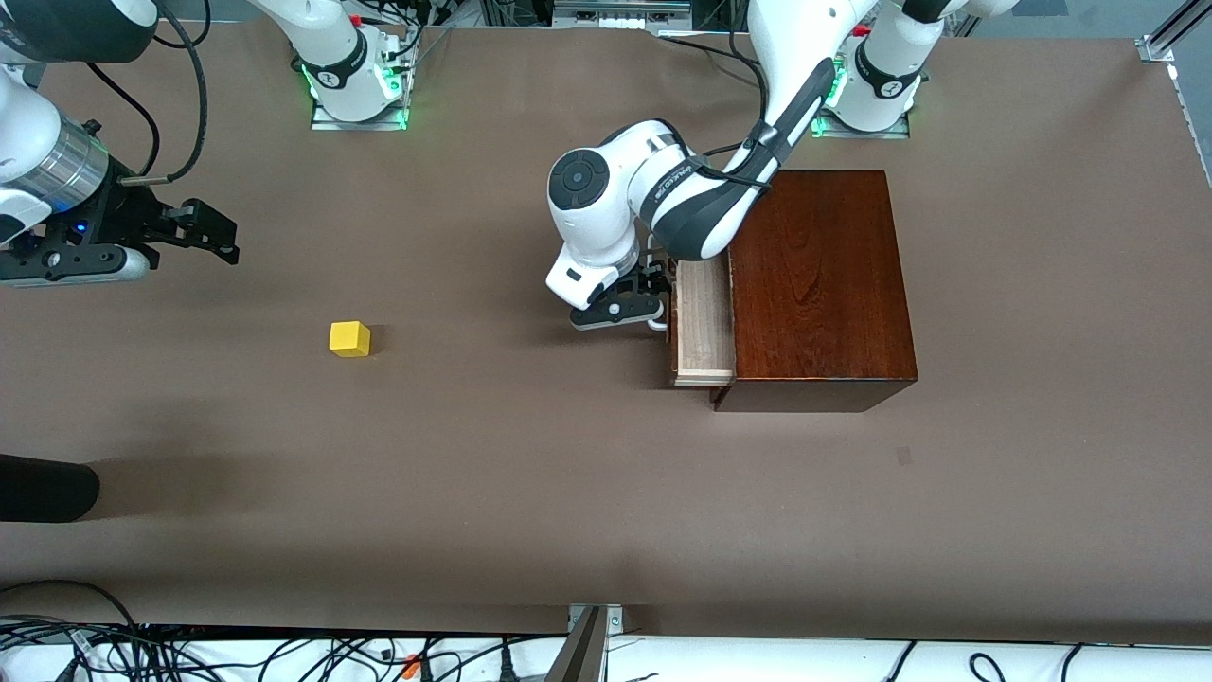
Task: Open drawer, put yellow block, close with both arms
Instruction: 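Pull the drawer handle outward from the box with the left gripper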
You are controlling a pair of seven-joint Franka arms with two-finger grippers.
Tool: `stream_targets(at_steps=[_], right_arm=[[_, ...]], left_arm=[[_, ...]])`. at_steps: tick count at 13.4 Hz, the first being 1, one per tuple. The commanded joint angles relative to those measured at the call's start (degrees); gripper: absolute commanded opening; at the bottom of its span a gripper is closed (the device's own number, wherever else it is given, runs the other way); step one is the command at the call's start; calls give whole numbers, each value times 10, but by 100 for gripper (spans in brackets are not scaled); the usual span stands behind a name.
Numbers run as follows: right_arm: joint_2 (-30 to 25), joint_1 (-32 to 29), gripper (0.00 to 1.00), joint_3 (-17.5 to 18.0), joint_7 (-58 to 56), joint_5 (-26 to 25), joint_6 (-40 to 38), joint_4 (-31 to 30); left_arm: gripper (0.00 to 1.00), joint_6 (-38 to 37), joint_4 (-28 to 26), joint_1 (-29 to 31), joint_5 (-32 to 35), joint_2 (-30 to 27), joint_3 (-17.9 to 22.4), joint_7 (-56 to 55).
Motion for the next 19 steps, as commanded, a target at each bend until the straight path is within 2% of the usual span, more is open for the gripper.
stream_targets(at_steps=[1, 11, 16, 19], right_arm=[[2, 0, 100, -1, 4, 2, -8, 7], [4, -1, 100, -1, -2, 1, -1, 10], [9, -4, 100, -1, -5, -3, 17, 12], [10, -4, 100, -1, 2, 1, 27, 11]], left_arm=[[100, 58, 45, -23, -62, 47, -27, -69], [100, 61, 47, -24, -61, 40, -27, -68], [100, -5, 48, -21, -61, 8, -34, -59], [100, -46, 48, -21, -58, -1, -32, -13]])
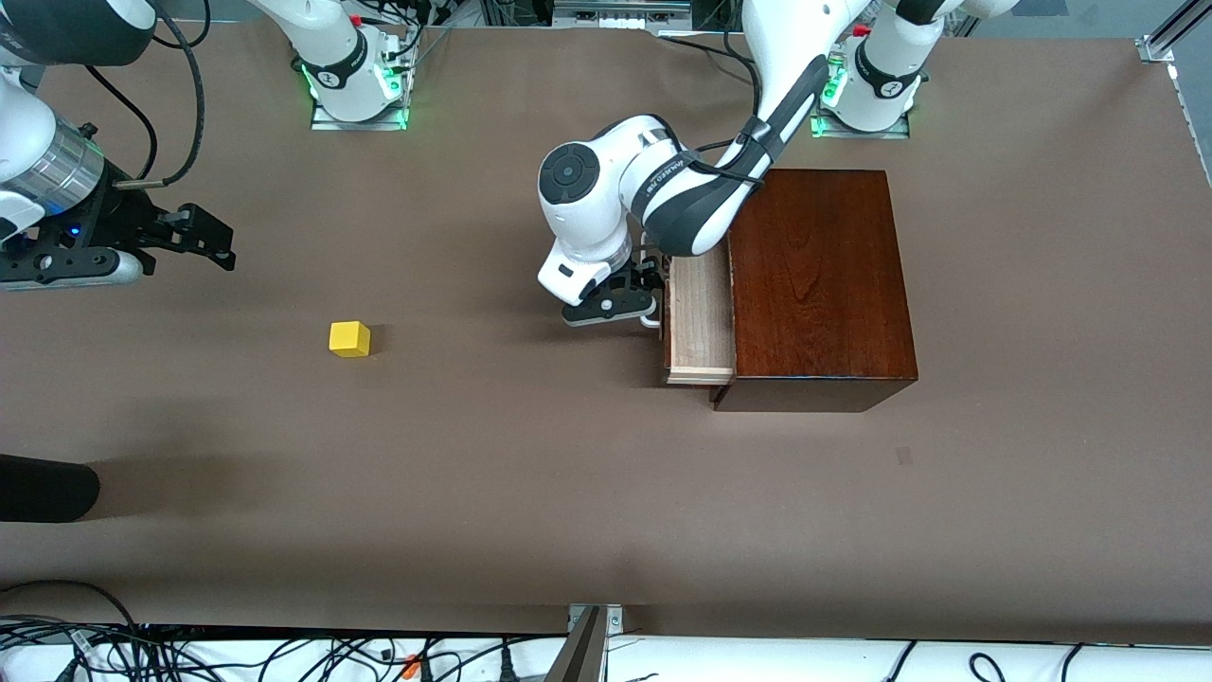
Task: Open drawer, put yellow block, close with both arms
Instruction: 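Pull the drawer handle outward from the box with the left gripper, then release the handle and withdraw the left gripper while the right gripper reaches the cube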
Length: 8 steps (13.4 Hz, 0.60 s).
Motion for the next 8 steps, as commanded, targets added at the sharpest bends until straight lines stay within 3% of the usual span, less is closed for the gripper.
stream_targets(at_steps=[1, 5, 8], right_arm=[[11, -3, 100, 2, 2, 1, 14, 11], [18, -3, 100, 2, -2, 3, 19, 11], [29, -3, 100, 2, -2, 2, 19, 11]], left_arm=[[100, -38, 27, -13, -55, -7, -30, -3], [100, -62, 44, -11, -58, -11, -32, -1], [100, -155, 104, 5, -58, -21, -31, 52]])
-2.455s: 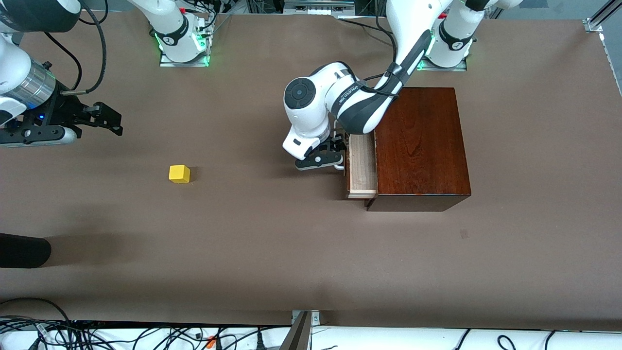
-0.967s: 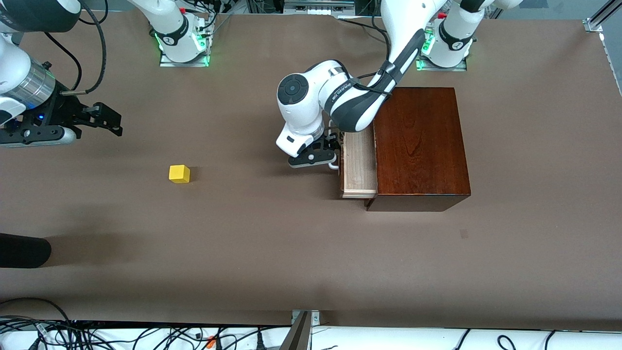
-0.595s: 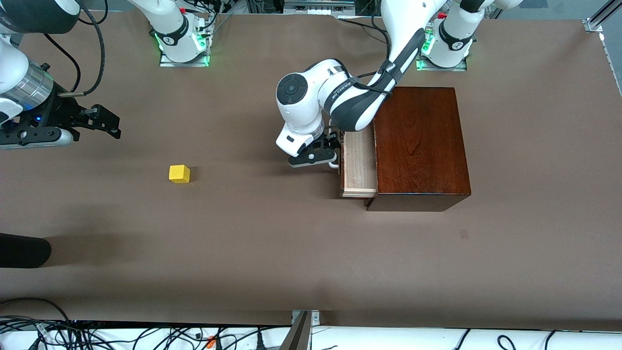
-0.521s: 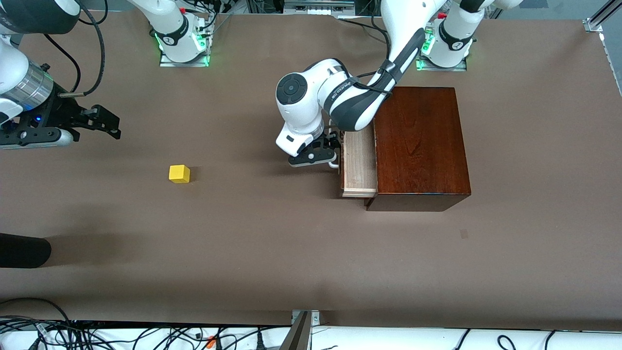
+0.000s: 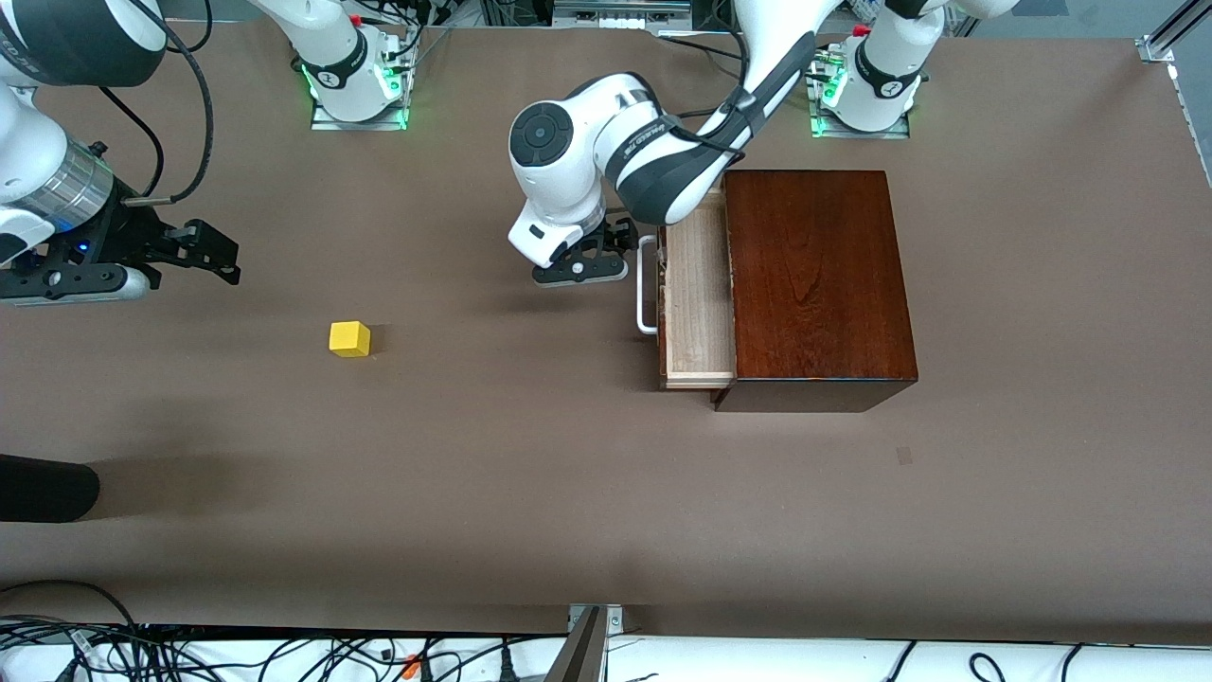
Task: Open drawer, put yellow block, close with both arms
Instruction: 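Release the handle and withdraw the left gripper while the right gripper reaches the cube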
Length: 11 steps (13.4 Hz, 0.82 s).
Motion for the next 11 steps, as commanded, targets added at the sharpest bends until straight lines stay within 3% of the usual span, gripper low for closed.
stream_targets(at_steps=[1, 5, 11], right_arm=[[18, -3, 100, 2, -5, 1, -1, 11], [28, -2, 100, 3, -5, -2, -1, 11], [104, 1, 100, 4, -18, 3, 25, 0]], left_arm=[[100, -96, 62, 35, -16, -15, 1, 82], [100, -174, 67, 122, -12, -88, 4, 236], [100, -246, 59, 280, -15, -176, 3, 530]])
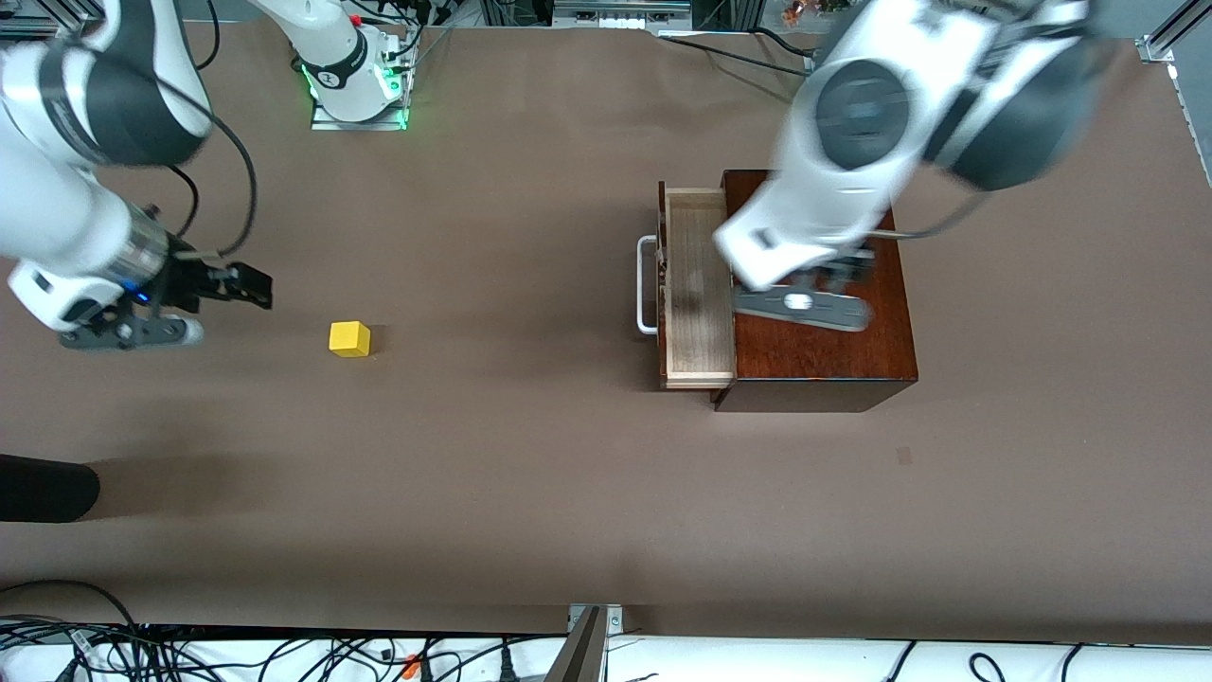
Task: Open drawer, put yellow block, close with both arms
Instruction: 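Release the handle and withdraw the left gripper while the right gripper reaches the cube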
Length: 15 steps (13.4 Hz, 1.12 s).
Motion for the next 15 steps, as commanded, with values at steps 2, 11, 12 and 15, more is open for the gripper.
stream_targets(at_steps=[2, 11, 12, 15], right_arm=[[26, 1, 100, 4, -16, 12, 71, -38], [43, 1, 100, 5, -14, 29, 295, -242], [44, 1, 100, 5, -13, 29, 320, -260], [57, 1, 100, 5, -13, 29, 365, -286]], left_arm=[[100, -6, -23, 66, -18, -40, -4, 98], [100, 198, -387, 141, -93, -279, 75, 129], [100, 229, -424, 127, -94, -303, 104, 130], [100, 226, -424, 110, -88, -304, 119, 127]])
